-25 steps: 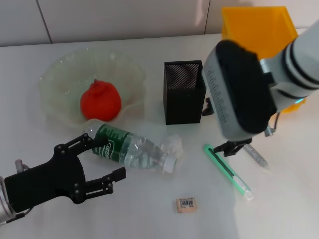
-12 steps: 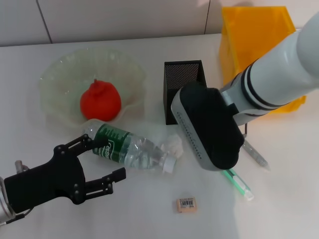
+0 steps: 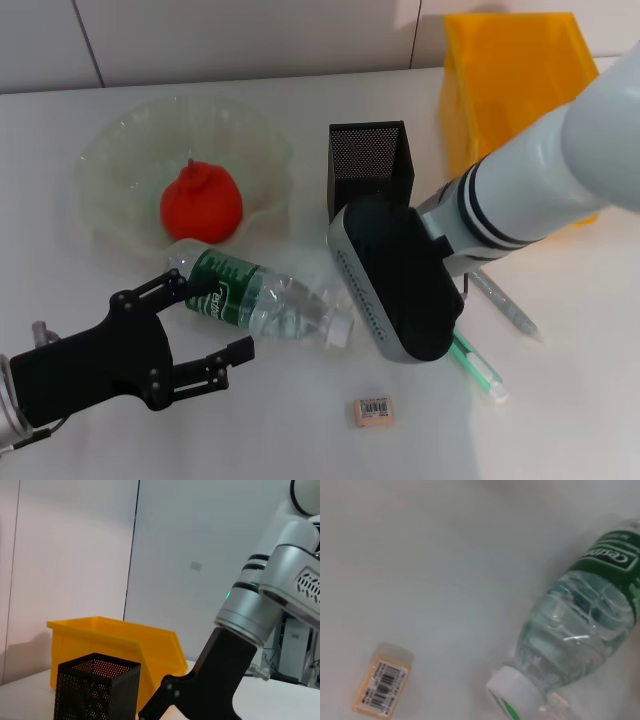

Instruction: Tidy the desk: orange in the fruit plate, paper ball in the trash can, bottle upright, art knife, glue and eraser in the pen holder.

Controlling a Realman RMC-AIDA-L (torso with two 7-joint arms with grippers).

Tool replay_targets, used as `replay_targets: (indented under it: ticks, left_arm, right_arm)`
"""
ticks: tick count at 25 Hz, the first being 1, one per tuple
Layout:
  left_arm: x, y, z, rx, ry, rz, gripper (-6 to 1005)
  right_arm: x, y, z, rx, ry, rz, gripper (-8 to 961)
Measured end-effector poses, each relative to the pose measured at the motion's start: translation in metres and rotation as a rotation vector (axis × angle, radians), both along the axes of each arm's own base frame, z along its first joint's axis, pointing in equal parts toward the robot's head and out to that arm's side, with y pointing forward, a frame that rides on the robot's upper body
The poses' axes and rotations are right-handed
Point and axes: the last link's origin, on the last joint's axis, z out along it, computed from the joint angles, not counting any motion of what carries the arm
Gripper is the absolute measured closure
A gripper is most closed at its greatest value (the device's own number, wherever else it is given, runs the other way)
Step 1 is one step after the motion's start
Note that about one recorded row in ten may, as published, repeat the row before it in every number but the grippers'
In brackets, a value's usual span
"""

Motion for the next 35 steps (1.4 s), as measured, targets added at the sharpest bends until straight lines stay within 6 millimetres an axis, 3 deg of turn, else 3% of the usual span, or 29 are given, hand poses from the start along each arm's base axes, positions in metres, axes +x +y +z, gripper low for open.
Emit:
replay_targets:
  ticks: [18,29,32,33,35]
  left_arm:
    - [-0.002,-0.003,0.0,-0.002,0.001,0.007,139]
    - [-0.002,-0.003,0.0,-0.002,0.001,0.007,139]
    - [-0.002,-0.003,0.0,-0.002,0.0,0.006,139]
    - [-0.002,-0.003,0.0,-0.003,-0.001,0.006,139]
    - [-0.002,-0.004,0.001,-0.003,-0.001,0.005,139]
  right_arm:
    - [0.006,0.007,-0.016,0.004,0.031,-0.015,144]
    - [0.0,0.009,-0.013,0.028,0.064,-0.041,407]
    - [-0.01,0.01,-0.002,0.058,0.104,-0.066,507]
    - [-0.02,0.011,0.013,0.087,0.146,-0.108,541]
    - [-0.024,0.011,0.02,0.097,0.169,-0.132,560]
